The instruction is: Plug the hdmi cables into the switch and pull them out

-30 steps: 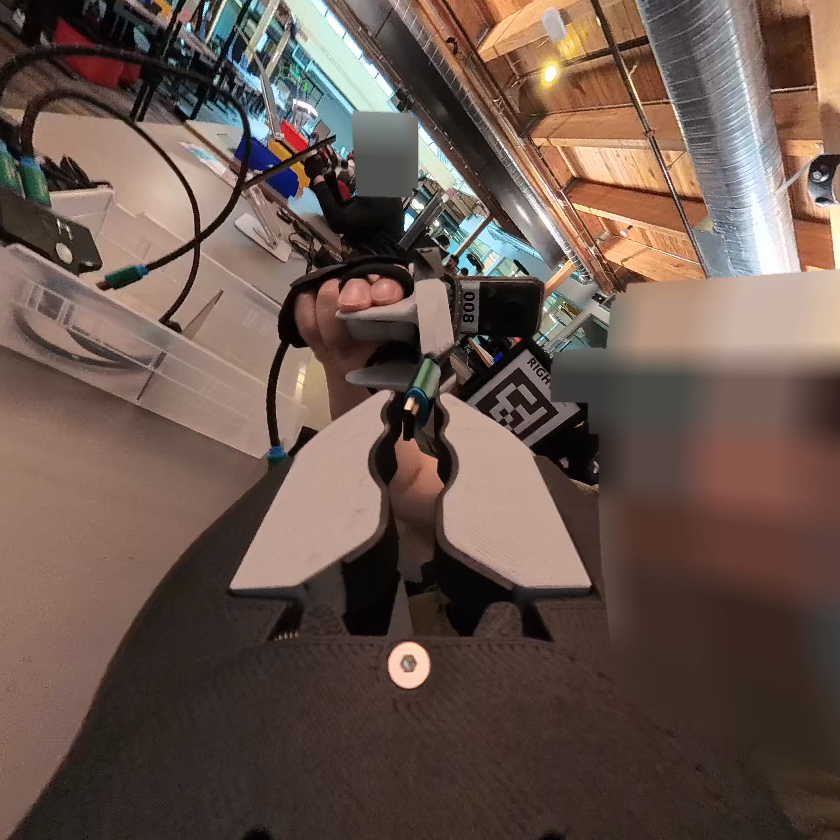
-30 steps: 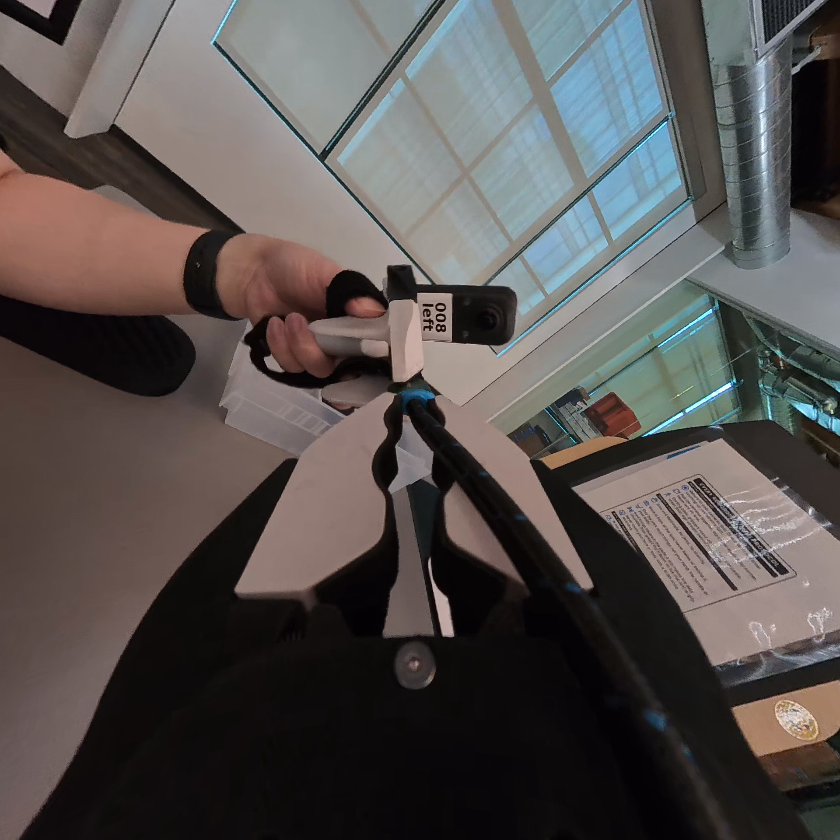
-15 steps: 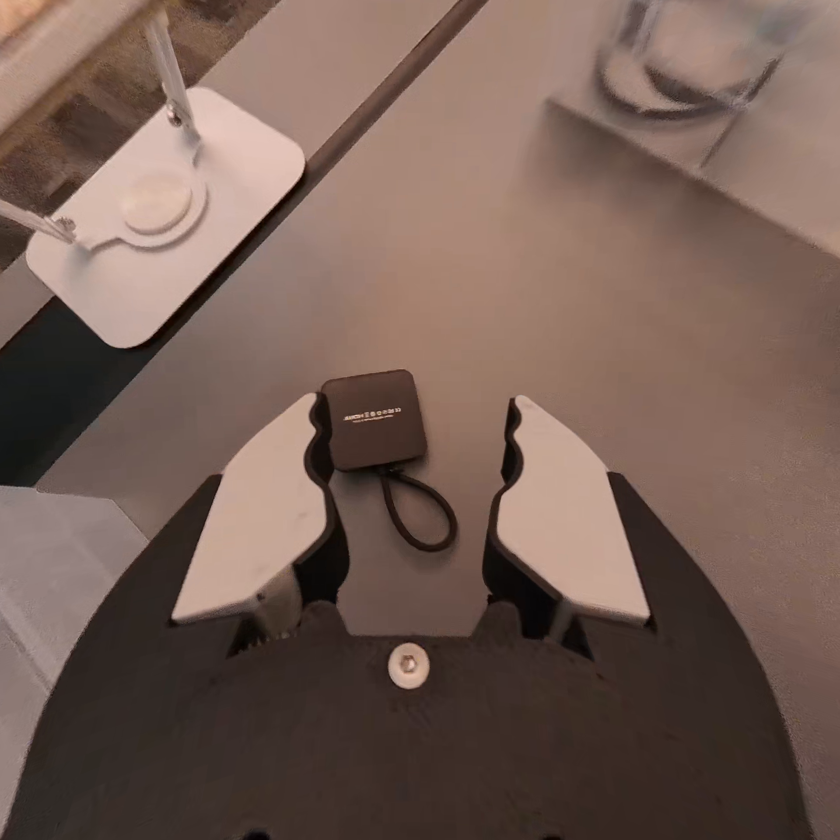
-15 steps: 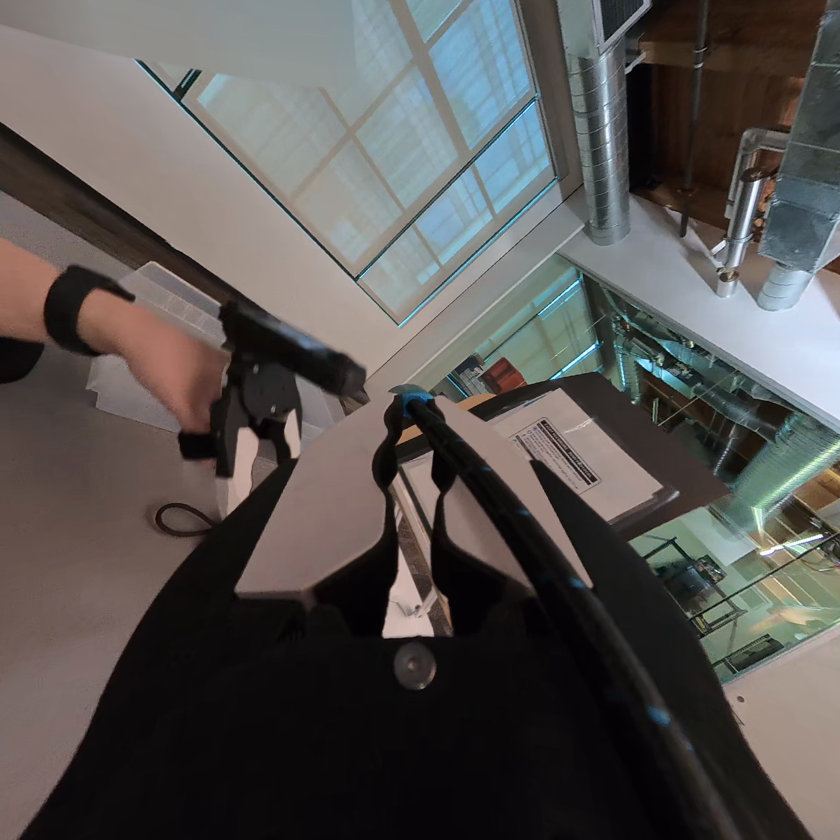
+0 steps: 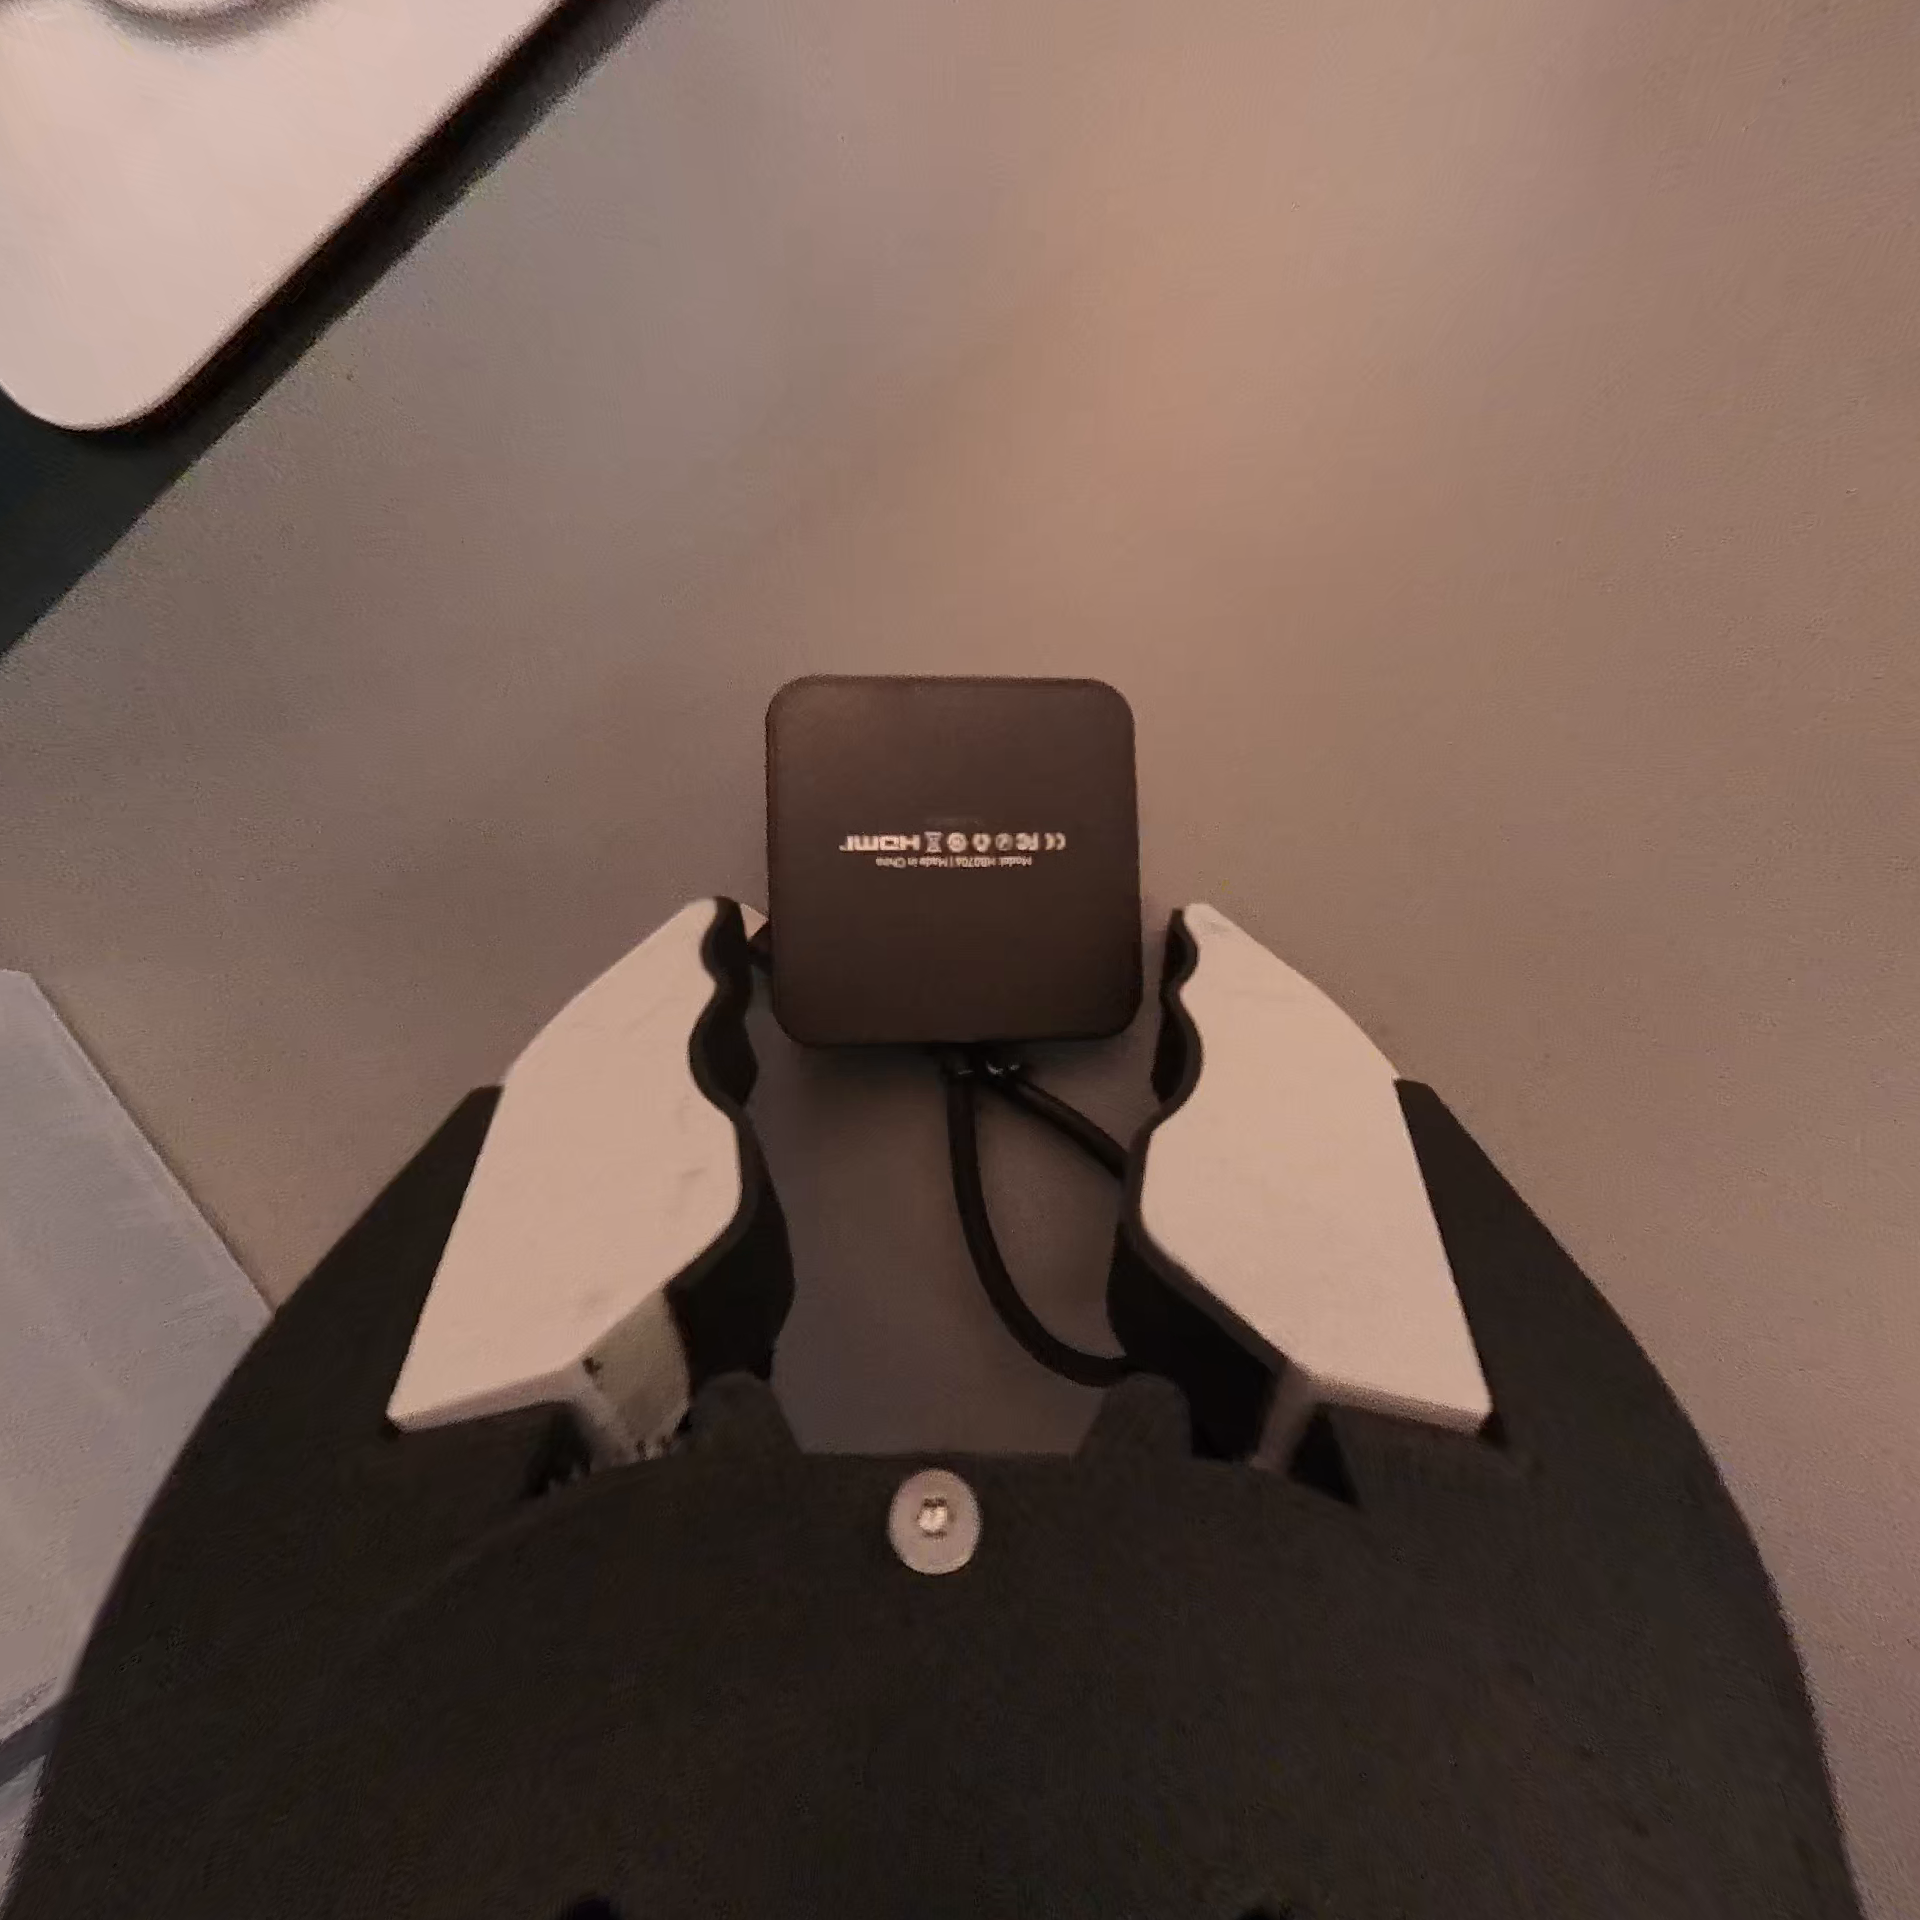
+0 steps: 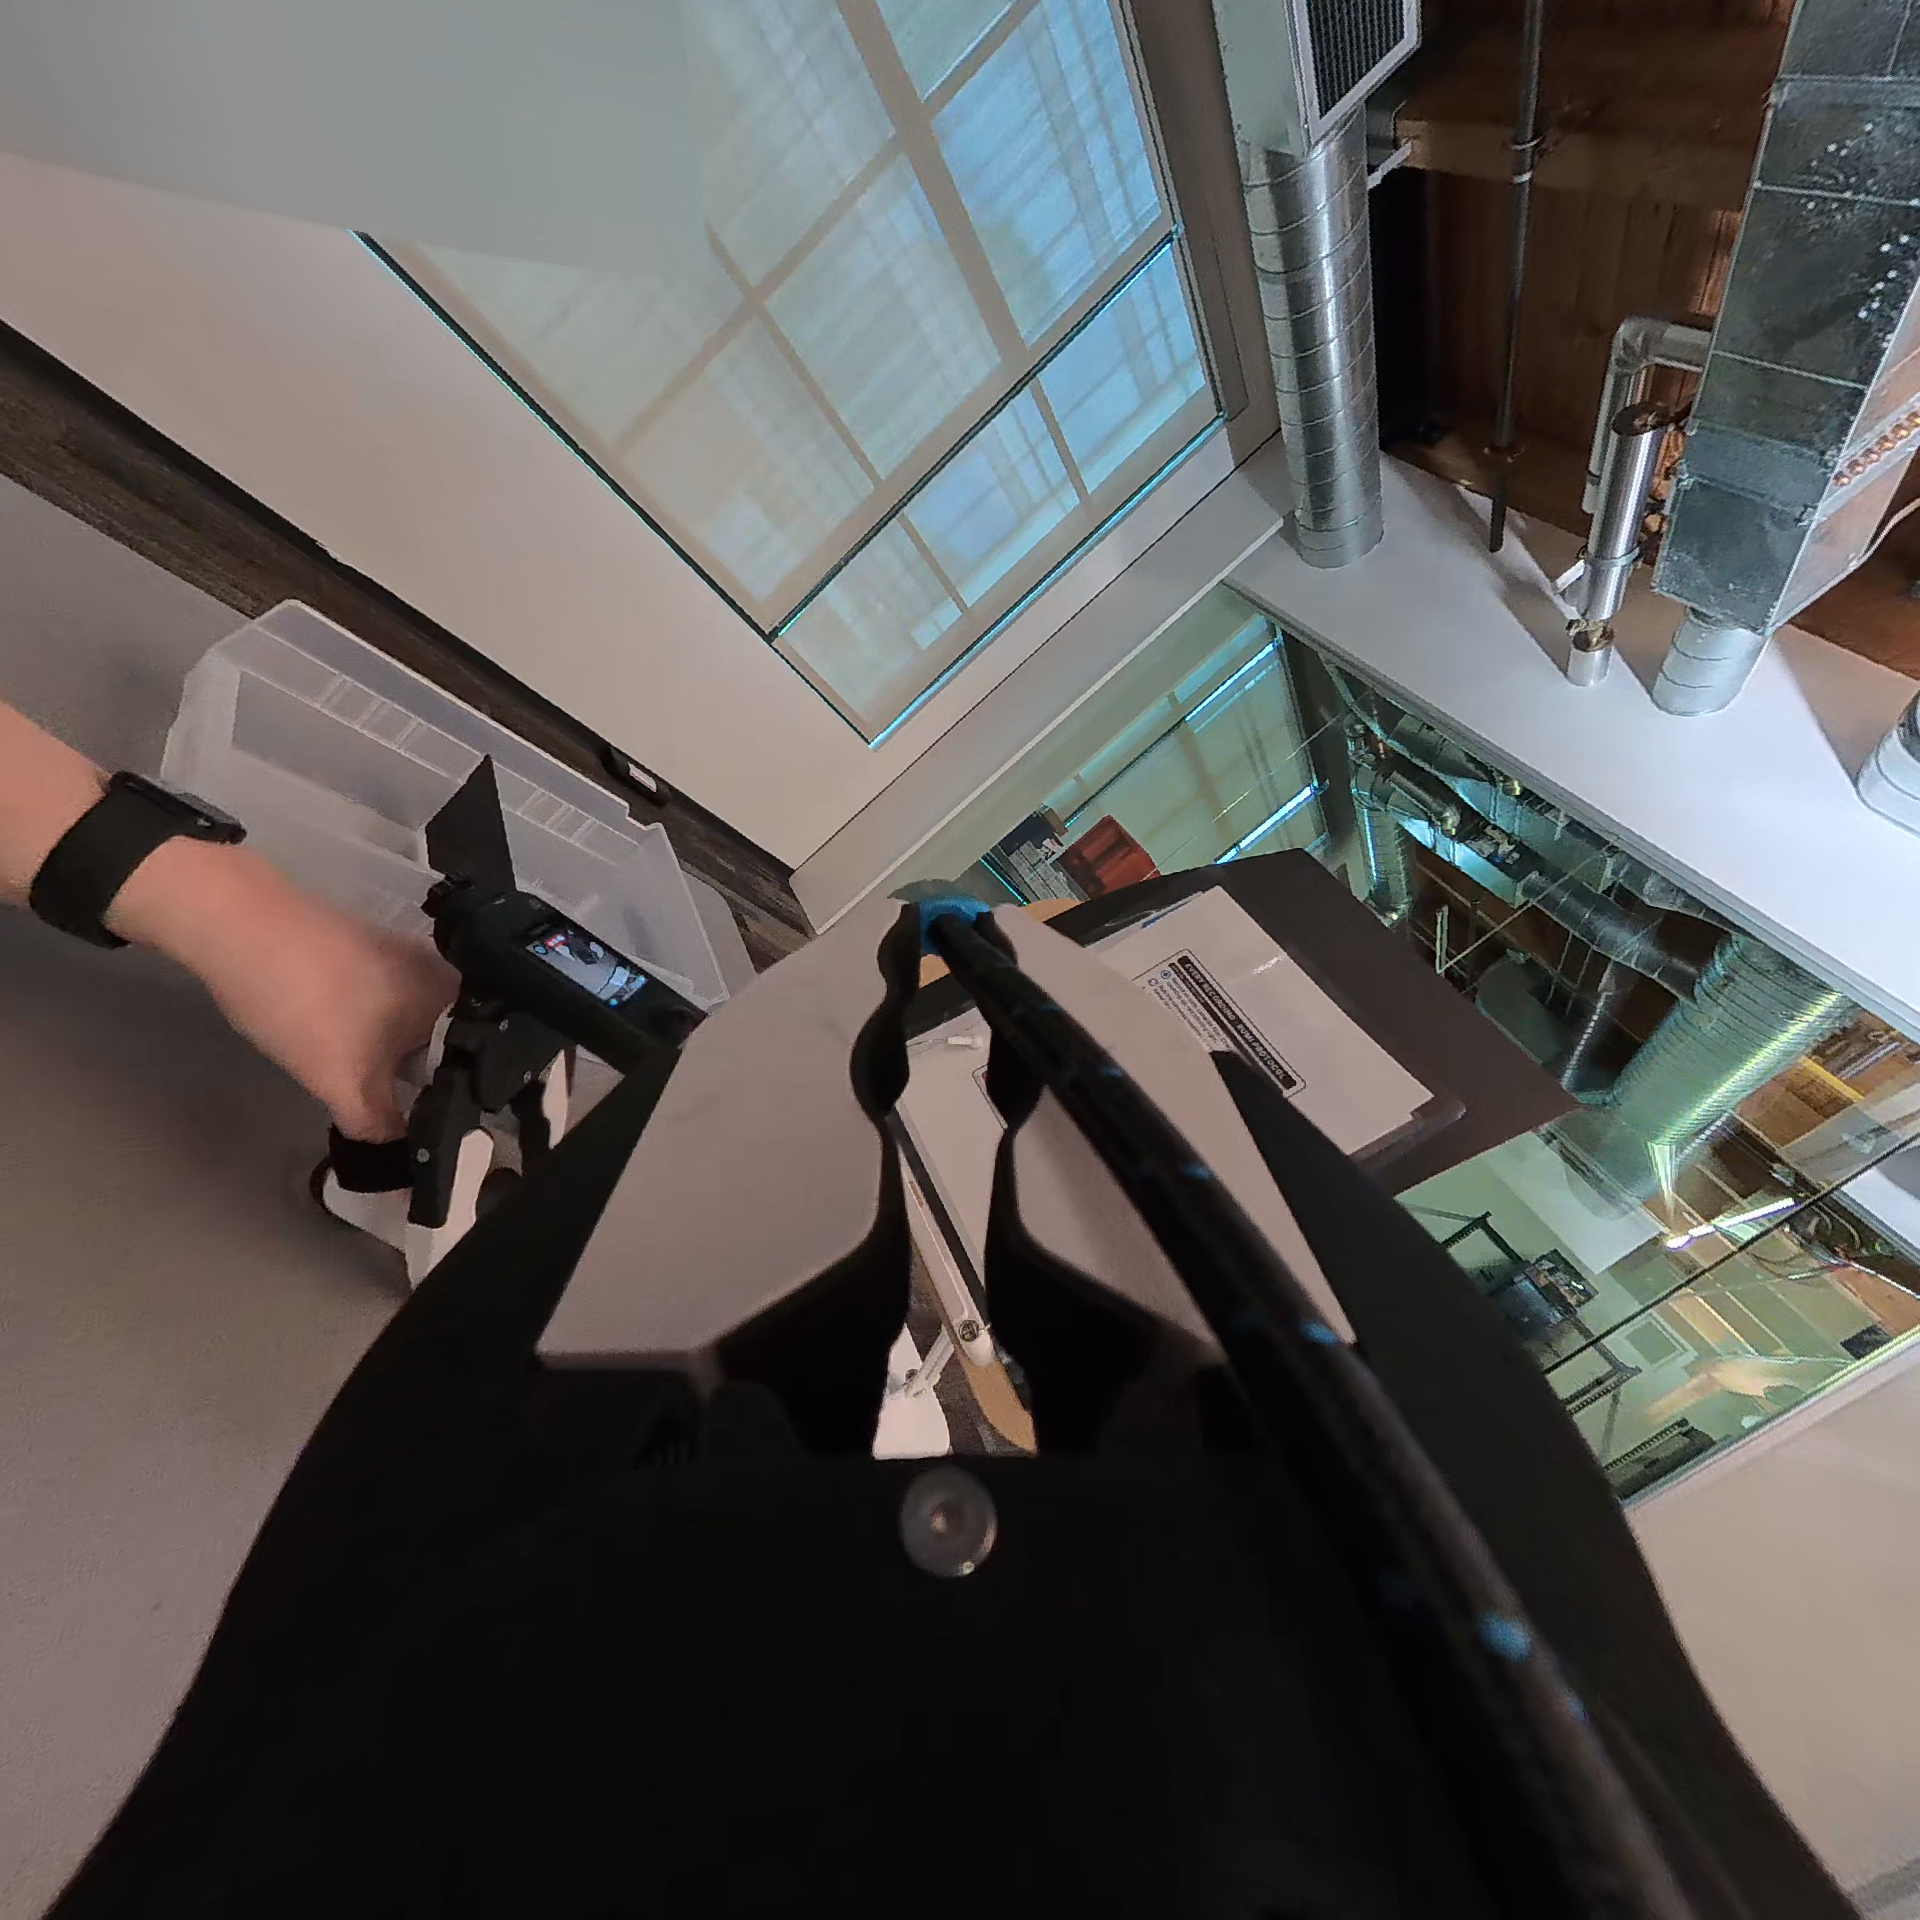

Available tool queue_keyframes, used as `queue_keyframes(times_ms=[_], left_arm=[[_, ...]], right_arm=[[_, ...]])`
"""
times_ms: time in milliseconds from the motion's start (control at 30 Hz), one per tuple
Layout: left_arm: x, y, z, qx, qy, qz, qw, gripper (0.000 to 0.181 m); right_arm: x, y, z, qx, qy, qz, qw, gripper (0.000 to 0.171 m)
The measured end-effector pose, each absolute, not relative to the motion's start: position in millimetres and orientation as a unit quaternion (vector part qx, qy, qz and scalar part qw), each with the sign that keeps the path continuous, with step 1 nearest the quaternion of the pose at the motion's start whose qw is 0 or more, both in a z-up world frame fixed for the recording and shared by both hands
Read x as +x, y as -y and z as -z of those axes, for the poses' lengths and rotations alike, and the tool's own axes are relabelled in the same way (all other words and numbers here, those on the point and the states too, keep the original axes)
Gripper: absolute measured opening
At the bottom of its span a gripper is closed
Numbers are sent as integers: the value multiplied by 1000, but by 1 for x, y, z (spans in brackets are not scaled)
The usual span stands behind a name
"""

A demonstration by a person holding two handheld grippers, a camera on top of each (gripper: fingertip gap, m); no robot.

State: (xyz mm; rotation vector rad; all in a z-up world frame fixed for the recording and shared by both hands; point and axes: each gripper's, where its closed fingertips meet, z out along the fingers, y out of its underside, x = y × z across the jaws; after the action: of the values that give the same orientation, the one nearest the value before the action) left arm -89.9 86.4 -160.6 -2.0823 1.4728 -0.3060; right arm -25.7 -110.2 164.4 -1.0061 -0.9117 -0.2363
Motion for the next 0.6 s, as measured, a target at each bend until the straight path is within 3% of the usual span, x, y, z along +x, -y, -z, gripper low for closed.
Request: queue_keyframes(times_ms=[367, 600], left_arm=[[-85, -84, 159, -791, -524, 177, 261, 69], [-62, -58, 103, -771, -414, 442, 199, 69]], right_arm=[[-23, 106, -161, -475, 418, 108, 767, 11], [-23, 96, -153, -491, 418, 104, 757, 11]])
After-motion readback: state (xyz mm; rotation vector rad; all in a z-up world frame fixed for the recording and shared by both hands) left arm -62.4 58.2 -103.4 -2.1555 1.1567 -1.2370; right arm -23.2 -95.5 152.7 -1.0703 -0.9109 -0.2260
